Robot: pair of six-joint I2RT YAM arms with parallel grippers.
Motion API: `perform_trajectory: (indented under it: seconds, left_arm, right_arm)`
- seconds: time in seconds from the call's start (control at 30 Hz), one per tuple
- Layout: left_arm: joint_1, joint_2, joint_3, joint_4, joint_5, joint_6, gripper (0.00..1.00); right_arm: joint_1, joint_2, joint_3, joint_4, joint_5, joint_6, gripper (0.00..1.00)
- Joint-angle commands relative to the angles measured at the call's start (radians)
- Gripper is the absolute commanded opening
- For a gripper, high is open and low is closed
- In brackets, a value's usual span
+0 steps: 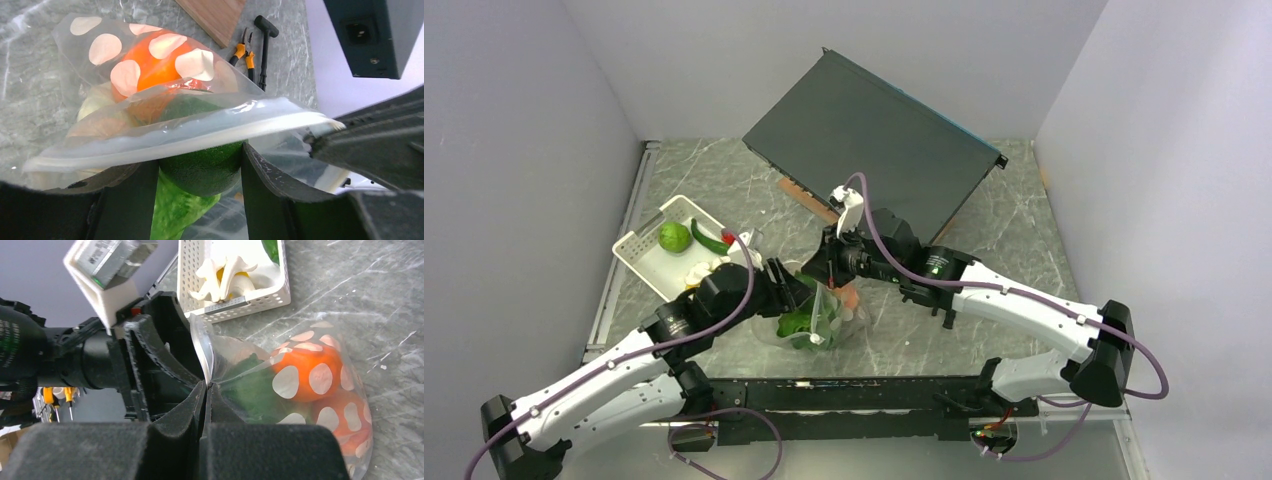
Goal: Place the food in the zip-top bag and seal the zipper
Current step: Place the fake fruit in the zipper food storage bag.
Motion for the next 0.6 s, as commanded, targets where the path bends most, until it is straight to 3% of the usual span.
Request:
perform_trajectory:
  seconds: [0.0, 0.13, 0.33, 0.47, 0.57]
  left_arm:
    - [-0.004, 0.021, -0.03, 0.123, 0.031, -0.046, 0.03]
    - [-0.004, 0.005, -0.082, 0.172, 0.05, -0.074, 0.06]
    - [-0.004, -0.054, -0.155, 0.214, 0.064, -0.096, 0.19]
    - [-0.004, -0.076, -0.187, 0.214, 0.064, -0.111, 0.22]
    - [-0.004, -0.081, -0.155, 0.162, 0.057, -0.094, 0.3]
  right_arm:
    - [0.011, -0.005, 0.031, 0.094, -0.022, 0.03, 0.0]
    - [0.017, 0.009, 0.041, 0.104, -0.026, 0.039, 0.0]
    - [0.025, 0.014, 0.044, 0.107, -0.014, 0.042, 0.0]
    - [0.033, 0.012, 0.044, 0.115, -0.012, 0.033, 0.0]
    - [0.034, 0.029, 0.078, 0.07, -0.003, 0.012, 0.0]
